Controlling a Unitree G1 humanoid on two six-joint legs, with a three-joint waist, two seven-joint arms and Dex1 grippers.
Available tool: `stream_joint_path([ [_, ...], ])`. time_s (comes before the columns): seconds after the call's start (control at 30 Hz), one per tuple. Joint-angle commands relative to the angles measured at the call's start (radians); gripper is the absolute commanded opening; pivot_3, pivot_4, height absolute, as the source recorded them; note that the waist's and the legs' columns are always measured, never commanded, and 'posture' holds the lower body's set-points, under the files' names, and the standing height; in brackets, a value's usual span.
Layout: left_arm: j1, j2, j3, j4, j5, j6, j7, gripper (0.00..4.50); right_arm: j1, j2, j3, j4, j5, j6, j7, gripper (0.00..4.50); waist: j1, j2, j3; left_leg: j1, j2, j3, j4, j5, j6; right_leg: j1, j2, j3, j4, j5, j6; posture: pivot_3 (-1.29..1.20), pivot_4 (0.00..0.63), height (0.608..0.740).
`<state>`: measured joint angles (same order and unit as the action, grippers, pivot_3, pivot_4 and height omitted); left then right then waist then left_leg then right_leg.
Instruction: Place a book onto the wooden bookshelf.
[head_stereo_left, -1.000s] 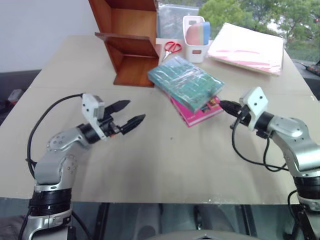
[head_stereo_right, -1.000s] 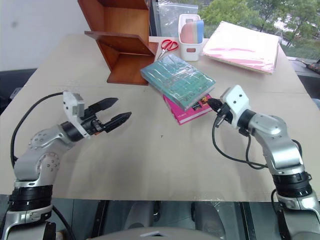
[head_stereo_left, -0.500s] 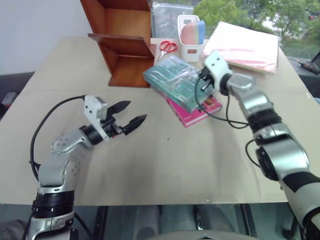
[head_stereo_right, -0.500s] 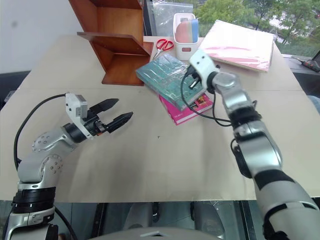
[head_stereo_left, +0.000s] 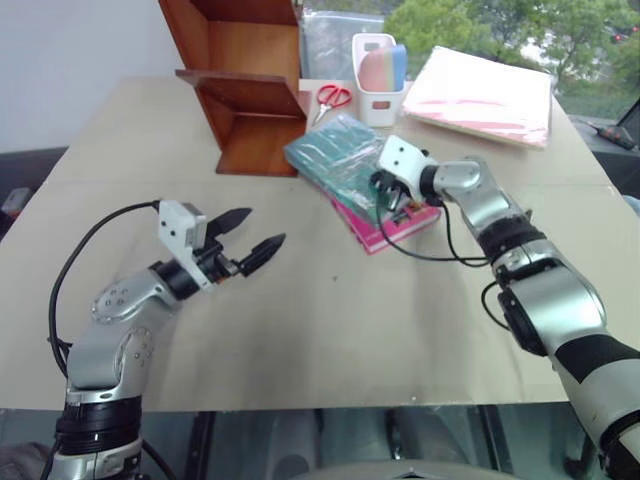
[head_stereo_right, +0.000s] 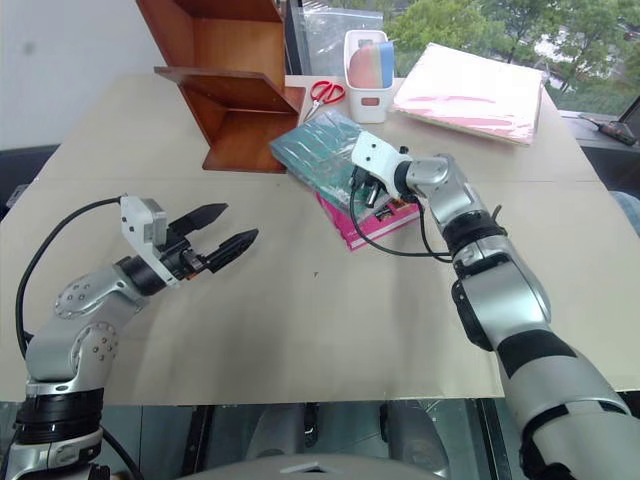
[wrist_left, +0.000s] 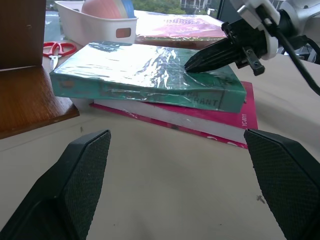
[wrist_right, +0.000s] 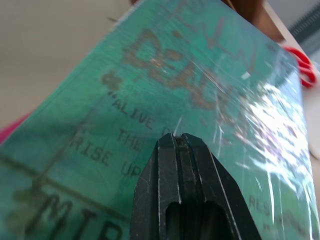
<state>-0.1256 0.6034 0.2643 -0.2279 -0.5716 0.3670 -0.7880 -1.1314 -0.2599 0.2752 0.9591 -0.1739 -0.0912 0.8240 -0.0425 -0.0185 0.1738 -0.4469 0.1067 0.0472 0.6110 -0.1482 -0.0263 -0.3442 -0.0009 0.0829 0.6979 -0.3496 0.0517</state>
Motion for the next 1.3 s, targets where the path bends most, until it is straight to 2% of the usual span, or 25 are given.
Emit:
stream_joint_path([
  [0.03,-0.005,0.018,0.012,-0.026,-0.001,-0.017,-0.015,4.5,0.087,0.015,0.032,-0.042,-0.006,0.064,0.064,0.06,0.0,0.0,0.0,0.0,0.0,0.0,0.0,0.0,0.0,0.0,0.0,0.0,0.0,0.0,0.0,0.0,0.15,0.74],
  [0.47,-0.04,0.029,-0.005,0.009,0.001,-0.008,-0.05,4.5,0.268,-0.066,0.028,-0.411,0.026,0.198,0.148,0.06,0.005,-0.002,-0.002,0.0,0.0,0.0,0.0,0.0,0.0,0.0,0.0,0.0,-0.001,0.0,0.0,0.0,0.15,0.74],
  [0.57,-0.038,0.028,-0.011,0.004,0.0,0.002,-0.049,4.5,0.293,-0.071,-0.013,-0.5,0.07,0.186,0.129,0.06,0.005,-0.002,-0.002,-0.001,0.0,0.0,0.0,0.0,0.0,0.0,0.0,0.0,-0.001,0.0,0.0,0.0,0.15,0.74],
  [0.7,-0.032,0.016,-0.03,-0.014,-0.003,0.015,-0.037,4.5,0.325,-0.082,-0.109,-0.724,0.196,0.277,0.127,0.06,0.006,-0.001,0.0,-0.002,0.0,0.0,0.0,0.0,0.0,-0.001,0.0,0.0,-0.001,0.0,0.0,0.0,0.15,0.74],
  [0.8,-0.037,0.004,-0.056,-0.017,0.009,0.015,-0.025,4.5,0.391,-0.123,-0.174,-0.962,0.318,0.416,0.15,0.85,0.01,0.0,0.001,-0.005,0.0,0.0,0.0,0.0,0.0,-0.002,0.0,0.0,-0.002,0.0,0.0,0.0,0.15,0.74],
  [0.97,-0.07,-0.013,-0.089,0.022,0.021,0.016,-0.025,4.5,0.593,-0.228,-0.29,-1.346,0.471,0.605,0.115,3.21,0.032,0.0,0.001,-0.005,0.0,0.0,-0.002,0.0,0.0,-0.002,0.0,0.0,-0.004,0.0,0.0,0.0,0.15,0.74],
  [1.0,-0.074,-0.015,-0.09,0.027,0.019,0.019,-0.026,4.5,0.625,-0.243,-0.308,-1.395,0.496,0.636,0.106,3.8,0.032,0.0,0.001,-0.005,0.0,0.0,-0.002,0.0,0.0,-0.002,0.0,-0.001,-0.004,0.0,0.0,0.0,0.15,0.74],
  [1.07,-0.09,-0.025,-0.091,0.042,-0.007,0.058,-0.022,4.5,0.743,-0.289,-0.359,-1.52,0.533,0.675,0.092,4.35,0.033,0.0,0.001,-0.005,-0.001,0.0,-0.002,0.0,0.0,-0.001,-0.001,-0.001,-0.004,-0.001,0.0,0.0,0.15,0.74],
  [1.17,-0.128,-0.048,-0.096,0.077,-0.066,0.157,-0.017,4.5,0.957,-0.346,-0.472,-1.69,0.583,0.712,0.064,4.35,0.037,0.0,0.001,-0.005,-0.002,-0.001,-0.002,0.0,0.0,-0.001,-0.001,-0.001,-0.005,-0.001,0.0,0.0,0.15,0.74],
  [1.3,-0.185,-0.087,-0.07,0.134,-0.163,0.324,0.033,4.5,1.105,-0.374,-0.536,-1.779,0.583,0.699,0.02,4.35,0.023,0.0,0.001,-0.004,-0.001,-0.001,-0.001,0.0,0.0,-0.001,0.0,0.0,-0.003,-0.001,0.0,0.0,0.15,0.74],
])
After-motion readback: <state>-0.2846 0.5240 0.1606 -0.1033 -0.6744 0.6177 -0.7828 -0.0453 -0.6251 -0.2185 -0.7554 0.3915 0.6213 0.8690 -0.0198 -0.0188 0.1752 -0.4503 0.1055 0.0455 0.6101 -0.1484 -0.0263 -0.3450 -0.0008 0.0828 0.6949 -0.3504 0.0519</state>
